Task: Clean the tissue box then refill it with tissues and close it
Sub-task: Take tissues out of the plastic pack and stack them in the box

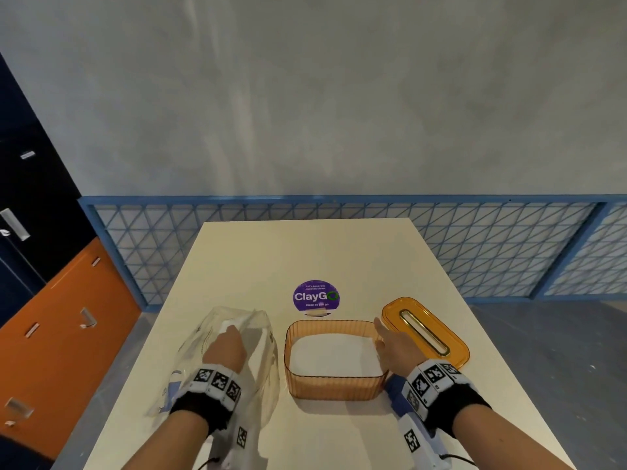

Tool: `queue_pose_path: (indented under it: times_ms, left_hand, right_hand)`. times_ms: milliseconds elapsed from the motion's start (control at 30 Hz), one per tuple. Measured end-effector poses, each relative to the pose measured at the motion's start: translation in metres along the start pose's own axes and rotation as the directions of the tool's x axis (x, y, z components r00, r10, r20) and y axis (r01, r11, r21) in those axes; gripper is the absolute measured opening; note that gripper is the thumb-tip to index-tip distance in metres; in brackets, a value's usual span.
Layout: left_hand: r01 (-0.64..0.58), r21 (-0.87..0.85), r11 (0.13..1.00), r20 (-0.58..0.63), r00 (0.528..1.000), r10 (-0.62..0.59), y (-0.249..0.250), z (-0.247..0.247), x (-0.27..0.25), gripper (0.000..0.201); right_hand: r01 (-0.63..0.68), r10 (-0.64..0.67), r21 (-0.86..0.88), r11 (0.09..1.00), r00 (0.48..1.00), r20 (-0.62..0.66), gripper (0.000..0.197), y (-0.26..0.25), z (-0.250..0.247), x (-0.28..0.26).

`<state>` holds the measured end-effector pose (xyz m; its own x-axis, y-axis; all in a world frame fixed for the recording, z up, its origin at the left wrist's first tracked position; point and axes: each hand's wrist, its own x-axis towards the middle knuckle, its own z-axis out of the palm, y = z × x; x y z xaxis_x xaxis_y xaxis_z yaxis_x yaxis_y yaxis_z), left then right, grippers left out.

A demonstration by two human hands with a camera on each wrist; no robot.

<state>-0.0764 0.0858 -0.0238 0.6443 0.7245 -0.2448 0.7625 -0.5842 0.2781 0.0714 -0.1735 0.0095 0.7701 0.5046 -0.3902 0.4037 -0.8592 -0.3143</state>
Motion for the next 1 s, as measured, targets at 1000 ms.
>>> queue_pose_path:
  times_ms: [1000]
  left_hand:
    - [-0.153,-0.933,0.326,0.088,0.78,0.619,0.07,-0.043,-0.065,0.056]
  right_hand:
    - [0.17,-0.111,0.965,0.201,0.982,-0.15,0.035,-0.015,-0.076,-0.012]
